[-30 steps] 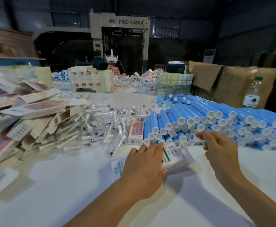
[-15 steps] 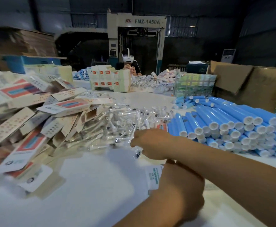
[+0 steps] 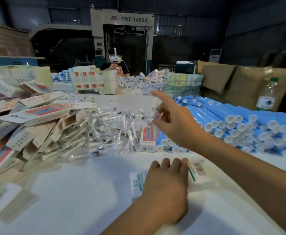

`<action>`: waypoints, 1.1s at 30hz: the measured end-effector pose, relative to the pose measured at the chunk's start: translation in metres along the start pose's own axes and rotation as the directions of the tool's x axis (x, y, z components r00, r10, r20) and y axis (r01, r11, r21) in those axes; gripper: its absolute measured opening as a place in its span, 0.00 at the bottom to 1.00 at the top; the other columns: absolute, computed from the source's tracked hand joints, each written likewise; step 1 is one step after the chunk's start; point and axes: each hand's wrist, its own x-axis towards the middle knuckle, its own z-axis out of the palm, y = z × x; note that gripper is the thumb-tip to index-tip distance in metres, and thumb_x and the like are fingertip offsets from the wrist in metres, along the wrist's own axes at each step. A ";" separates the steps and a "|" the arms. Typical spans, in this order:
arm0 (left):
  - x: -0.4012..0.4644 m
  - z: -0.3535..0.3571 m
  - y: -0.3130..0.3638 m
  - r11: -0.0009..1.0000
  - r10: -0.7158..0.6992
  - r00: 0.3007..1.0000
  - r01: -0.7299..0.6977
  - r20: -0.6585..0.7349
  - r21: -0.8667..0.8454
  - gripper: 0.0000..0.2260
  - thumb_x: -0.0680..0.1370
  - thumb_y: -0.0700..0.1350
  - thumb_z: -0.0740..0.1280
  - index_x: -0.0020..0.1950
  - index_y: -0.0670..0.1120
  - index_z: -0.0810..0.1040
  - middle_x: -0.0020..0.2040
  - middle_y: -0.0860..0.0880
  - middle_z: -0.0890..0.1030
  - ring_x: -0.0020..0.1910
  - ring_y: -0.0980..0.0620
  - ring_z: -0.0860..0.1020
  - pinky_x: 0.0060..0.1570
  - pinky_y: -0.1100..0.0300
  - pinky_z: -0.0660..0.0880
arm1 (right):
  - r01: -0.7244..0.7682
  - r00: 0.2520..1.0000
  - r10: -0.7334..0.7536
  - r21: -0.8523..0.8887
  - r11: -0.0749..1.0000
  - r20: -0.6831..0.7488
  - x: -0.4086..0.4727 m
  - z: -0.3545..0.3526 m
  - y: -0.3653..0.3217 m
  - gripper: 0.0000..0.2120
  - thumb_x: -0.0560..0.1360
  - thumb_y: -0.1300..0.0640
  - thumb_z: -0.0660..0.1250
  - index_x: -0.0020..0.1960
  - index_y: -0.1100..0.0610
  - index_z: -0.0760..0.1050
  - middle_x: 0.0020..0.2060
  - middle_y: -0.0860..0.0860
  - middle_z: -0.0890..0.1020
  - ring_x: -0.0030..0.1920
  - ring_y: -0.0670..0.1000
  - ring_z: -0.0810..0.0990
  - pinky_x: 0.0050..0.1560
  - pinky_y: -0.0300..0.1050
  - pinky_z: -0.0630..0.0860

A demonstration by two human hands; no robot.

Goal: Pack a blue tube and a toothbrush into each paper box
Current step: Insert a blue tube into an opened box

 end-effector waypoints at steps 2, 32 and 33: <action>-0.055 0.004 -0.005 0.994 -0.109 0.990 0.107 -0.094 -0.025 0.35 0.75 0.51 0.62 0.76 0.46 0.47 0.67 0.46 0.65 0.62 0.43 0.65 0.56 0.50 0.62 | -0.056 0.957 0.120 0.236 0.970 -0.266 -0.028 -0.039 0.013 0.26 0.76 0.64 0.66 0.64 0.38 0.65 0.33 0.52 0.76 0.30 0.51 0.77 0.31 0.42 0.76; -0.053 0.003 -0.005 0.927 -0.361 0.870 0.295 -0.335 -0.233 0.32 0.78 0.59 0.57 0.77 0.55 0.44 0.71 0.59 0.60 0.66 0.56 0.61 0.60 0.60 0.61 | -0.387 0.859 0.351 -0.025 0.922 -0.374 -0.125 -0.025 0.035 0.07 0.76 0.44 0.53 0.45 0.37 0.69 0.44 0.38 0.80 0.50 0.42 0.72 0.59 0.48 0.64; -0.053 0.002 -0.008 0.918 -0.377 0.862 0.299 -0.340 -0.262 0.32 0.78 0.58 0.58 0.77 0.55 0.46 0.71 0.59 0.61 0.66 0.55 0.62 0.60 0.60 0.62 | -0.366 0.846 0.347 0.032 0.930 -0.405 -0.125 -0.028 0.032 0.07 0.76 0.45 0.54 0.45 0.36 0.69 0.45 0.36 0.79 0.51 0.41 0.73 0.57 0.46 0.66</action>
